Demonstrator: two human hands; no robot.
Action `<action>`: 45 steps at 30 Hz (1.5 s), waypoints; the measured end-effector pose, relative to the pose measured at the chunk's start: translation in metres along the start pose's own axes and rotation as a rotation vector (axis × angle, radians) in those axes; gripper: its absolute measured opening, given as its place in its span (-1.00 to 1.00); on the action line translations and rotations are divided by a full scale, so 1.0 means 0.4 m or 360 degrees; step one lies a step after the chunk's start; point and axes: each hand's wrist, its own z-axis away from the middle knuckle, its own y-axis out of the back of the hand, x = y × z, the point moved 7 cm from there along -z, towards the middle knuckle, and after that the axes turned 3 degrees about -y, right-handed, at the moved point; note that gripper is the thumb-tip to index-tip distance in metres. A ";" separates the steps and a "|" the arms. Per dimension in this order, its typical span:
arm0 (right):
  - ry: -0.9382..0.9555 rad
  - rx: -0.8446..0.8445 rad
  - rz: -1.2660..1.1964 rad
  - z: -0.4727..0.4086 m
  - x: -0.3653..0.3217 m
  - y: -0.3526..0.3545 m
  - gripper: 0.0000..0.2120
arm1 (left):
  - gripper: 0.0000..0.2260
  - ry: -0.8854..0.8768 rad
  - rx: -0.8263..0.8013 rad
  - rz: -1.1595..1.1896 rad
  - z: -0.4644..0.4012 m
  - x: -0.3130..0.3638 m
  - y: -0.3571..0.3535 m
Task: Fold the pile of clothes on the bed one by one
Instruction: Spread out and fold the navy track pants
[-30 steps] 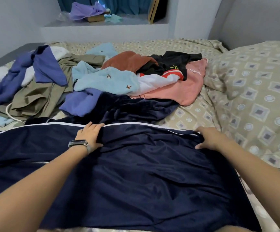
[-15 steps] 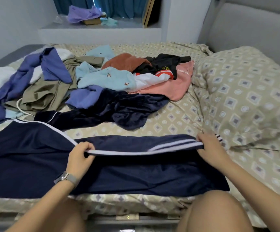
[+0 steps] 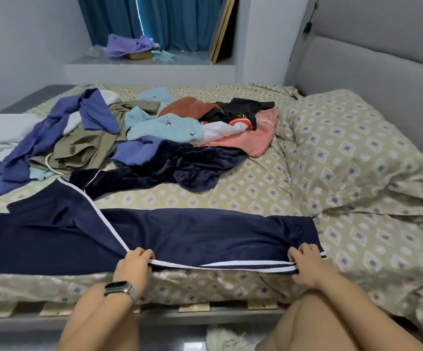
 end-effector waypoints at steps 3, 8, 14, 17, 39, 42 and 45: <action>-0.0078 -0.0111 0.0124 0.013 -0.031 -0.002 -0.64 | -0.78 0.0023 0.0029 0.0036 0.012 0.000 0.002; -0.0107 0.0172 0.0133 0.023 -0.113 0.054 -0.57 | -0.73 -0.0051 0.0070 0.0146 0.029 -0.011 -0.014; 0.0357 0.0261 -0.0178 -0.001 -0.273 0.069 -0.48 | -0.63 0.0001 0.0063 0.0124 0.015 -0.022 -0.002; 0.0438 -0.0023 -0.0019 -0.014 -0.356 0.033 -0.53 | -0.67 0.0165 0.0114 0.0085 -0.005 -0.062 0.020; 0.1057 -0.0053 -0.0171 -0.029 -1.198 0.038 -0.53 | -0.63 0.0089 0.0148 -0.0033 -0.041 -0.426 0.091; 0.1117 -0.0025 -0.0321 -0.037 -1.249 0.043 -0.63 | -0.73 -0.0013 0.0174 0.0089 -0.038 -0.457 0.093; 0.1256 0.0008 -0.0231 -0.036 -1.295 0.031 -0.58 | -0.68 0.0127 0.0238 -0.0036 -0.038 -0.518 0.088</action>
